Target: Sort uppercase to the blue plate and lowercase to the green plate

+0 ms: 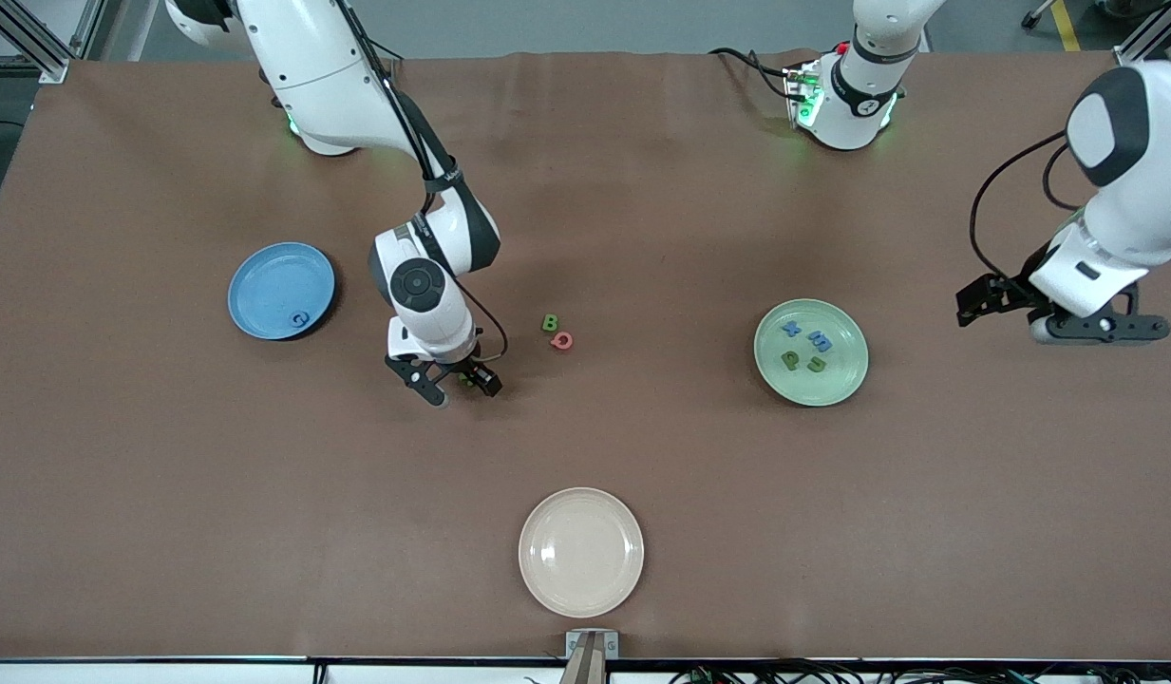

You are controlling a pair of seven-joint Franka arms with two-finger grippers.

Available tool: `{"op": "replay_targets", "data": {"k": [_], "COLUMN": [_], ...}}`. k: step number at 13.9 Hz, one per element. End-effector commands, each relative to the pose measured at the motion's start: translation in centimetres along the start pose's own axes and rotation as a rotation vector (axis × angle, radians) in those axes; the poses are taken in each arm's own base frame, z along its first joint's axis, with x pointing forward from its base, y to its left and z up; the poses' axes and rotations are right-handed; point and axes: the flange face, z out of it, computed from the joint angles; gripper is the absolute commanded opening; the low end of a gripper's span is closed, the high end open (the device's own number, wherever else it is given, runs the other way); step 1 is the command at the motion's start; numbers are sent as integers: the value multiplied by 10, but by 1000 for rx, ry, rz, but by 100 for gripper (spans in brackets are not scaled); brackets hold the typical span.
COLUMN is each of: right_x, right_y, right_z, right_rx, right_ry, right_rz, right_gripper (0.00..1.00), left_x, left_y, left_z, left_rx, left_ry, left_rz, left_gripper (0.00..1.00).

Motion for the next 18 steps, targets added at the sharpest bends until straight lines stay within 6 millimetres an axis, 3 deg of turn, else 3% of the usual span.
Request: {"op": "replay_targets", "data": {"k": [1,5,11,13,18], "right_x": [-9,-7,-3,1,11], "right_y": [7,8,13,17,22], "right_z": [6,6,9,10,8], "right_rx": [-15,-19,-30,-44,-58], "right_ry": [-7,-6,-8,-14,-13], "right_rz": [-9,-36,-68,-78,-83], "right_gripper": [83,79,74,72,66], "left_x": [4,14,41,42,29], "left_y": [-13,-23,-49,-52,-33], "left_z": [-47,-97,-147,-153,-154], "left_rx": [-12,-12,-64,-39,-15], "left_ry": [-14,51,112,111,26], "left_rz": [-6,-21,-30,-23,2], "left_gripper": [100,100,100,100,100]}}
